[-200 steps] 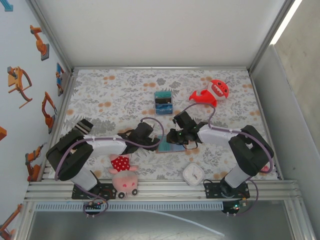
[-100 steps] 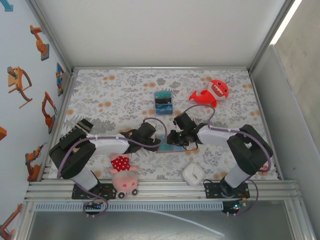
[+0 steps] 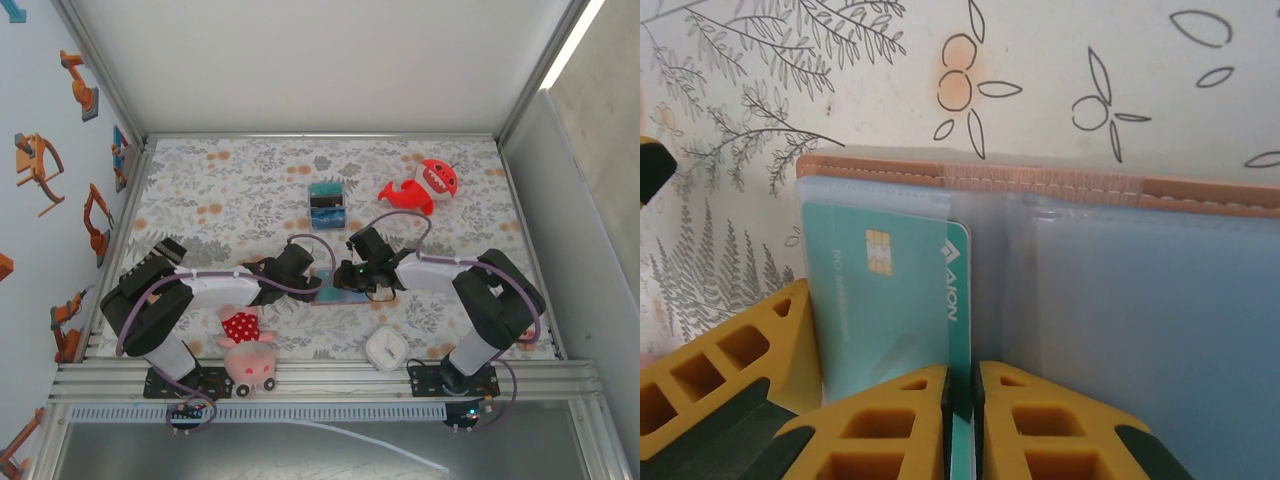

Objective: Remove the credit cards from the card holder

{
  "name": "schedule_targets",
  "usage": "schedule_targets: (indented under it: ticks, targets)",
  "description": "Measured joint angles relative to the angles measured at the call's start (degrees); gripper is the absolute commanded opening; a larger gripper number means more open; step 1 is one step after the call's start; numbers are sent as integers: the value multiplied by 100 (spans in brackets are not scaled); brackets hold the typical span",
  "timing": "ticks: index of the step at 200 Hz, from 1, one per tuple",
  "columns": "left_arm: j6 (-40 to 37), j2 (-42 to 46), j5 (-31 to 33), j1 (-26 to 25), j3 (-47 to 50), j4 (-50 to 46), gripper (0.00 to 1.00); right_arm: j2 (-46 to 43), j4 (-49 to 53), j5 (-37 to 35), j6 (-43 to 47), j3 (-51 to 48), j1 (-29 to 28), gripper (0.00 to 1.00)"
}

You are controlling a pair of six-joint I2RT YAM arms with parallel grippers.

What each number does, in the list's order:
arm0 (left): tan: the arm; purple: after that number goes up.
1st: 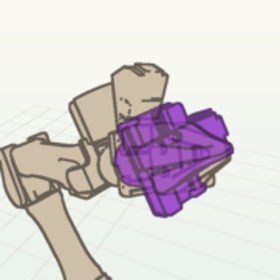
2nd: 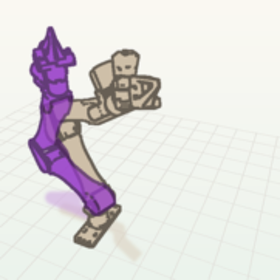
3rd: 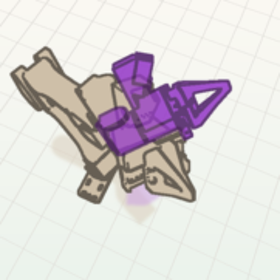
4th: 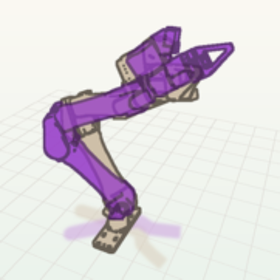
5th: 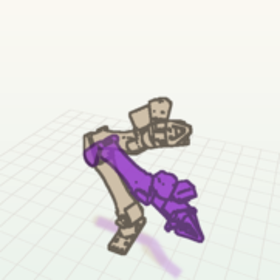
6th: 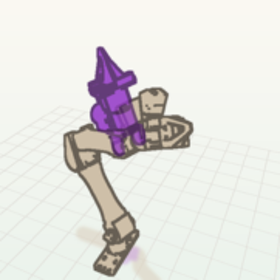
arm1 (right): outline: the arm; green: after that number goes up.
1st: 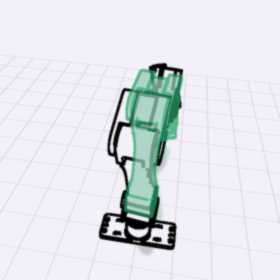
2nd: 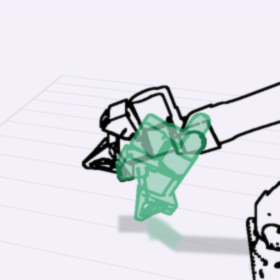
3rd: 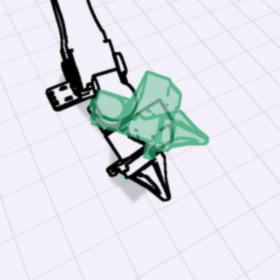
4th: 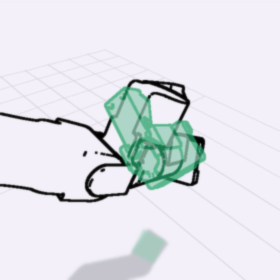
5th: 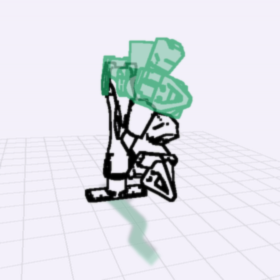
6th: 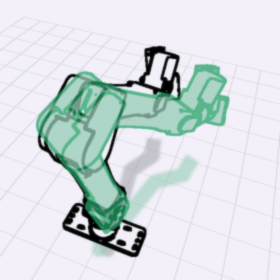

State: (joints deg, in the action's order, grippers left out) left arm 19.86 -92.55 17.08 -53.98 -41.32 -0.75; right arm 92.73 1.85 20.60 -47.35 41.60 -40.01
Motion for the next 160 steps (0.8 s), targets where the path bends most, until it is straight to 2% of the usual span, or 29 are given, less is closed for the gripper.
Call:
schedule_targets:
  ticks: [47, 84, 160]
  targets:
    - [-2, -22, 55, -11, -44, -61, 97, -7, -752, 407, -271, -391, 186, 13]
    - [-17, -33, 118, -11, -90, -138, 97, -66, -905, 446, -374, -476, 219, 0]
    - [-17, -46, 186, -42, -105, -146, 97, -258, -599, 398, -232, -470, 240, 0]
